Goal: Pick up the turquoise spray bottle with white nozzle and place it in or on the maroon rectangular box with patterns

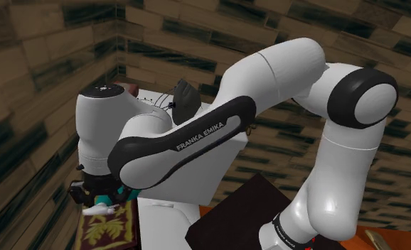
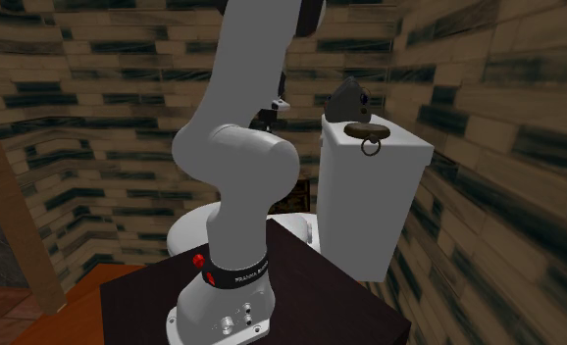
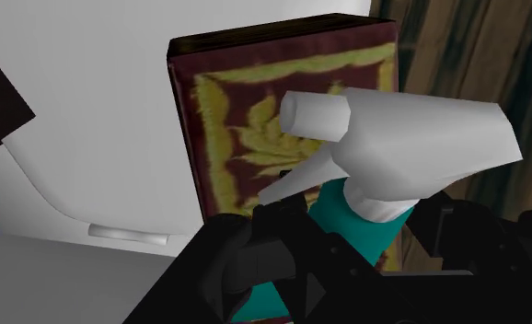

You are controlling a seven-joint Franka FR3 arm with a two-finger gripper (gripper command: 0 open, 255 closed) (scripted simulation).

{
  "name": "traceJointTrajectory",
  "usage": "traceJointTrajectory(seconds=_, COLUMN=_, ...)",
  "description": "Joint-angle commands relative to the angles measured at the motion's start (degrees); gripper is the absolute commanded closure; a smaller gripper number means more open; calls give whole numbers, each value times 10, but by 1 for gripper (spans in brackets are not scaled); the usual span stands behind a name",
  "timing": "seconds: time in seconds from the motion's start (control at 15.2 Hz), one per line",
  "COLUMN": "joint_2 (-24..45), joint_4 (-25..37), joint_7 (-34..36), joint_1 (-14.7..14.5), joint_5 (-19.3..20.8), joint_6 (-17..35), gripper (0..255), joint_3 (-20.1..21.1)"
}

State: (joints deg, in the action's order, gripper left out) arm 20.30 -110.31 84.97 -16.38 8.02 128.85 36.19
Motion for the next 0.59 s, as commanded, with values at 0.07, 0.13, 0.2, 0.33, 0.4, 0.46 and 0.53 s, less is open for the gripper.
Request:
traceJointTrajectory(seconds=0.07, joint_2=21, joint_4=9, joint_7=9, joint_1=-9, joint_5=15, joint_6=9, gripper=255, joint_3=-7)
traceJointTrajectory(seconds=0.13, joint_2=26, joint_4=7, joint_7=11, joint_1=-11, joint_5=18, joint_6=15, gripper=255, joint_3=-9)
traceJointTrajectory(seconds=0.2, joint_2=30, joint_4=5, joint_7=12, joint_1=-12, joint_5=21, joint_6=21, gripper=255, joint_3=-11)
traceJointTrajectory(seconds=0.33, joint_2=40, joint_4=1, joint_7=16, joint_1=-16, joint_5=28, joint_6=33, gripper=255, joint_3=-15)
traceJointTrajectory(seconds=0.4, joint_2=45, joint_4=-1, joint_7=17, joint_1=-17, joint_5=31, joint_6=39, gripper=255, joint_3=-18)
traceJointTrajectory(seconds=0.46, joint_2=50, joint_4=-2, joint_7=19, joint_1=-19, joint_5=35, joint_6=45, gripper=255, joint_3=-20)
traceJointTrajectory(seconds=0.53, joint_2=55, joint_4=-4, joint_7=21, joint_1=-21, joint_5=38, joint_6=51, gripper=255, joint_3=-22)
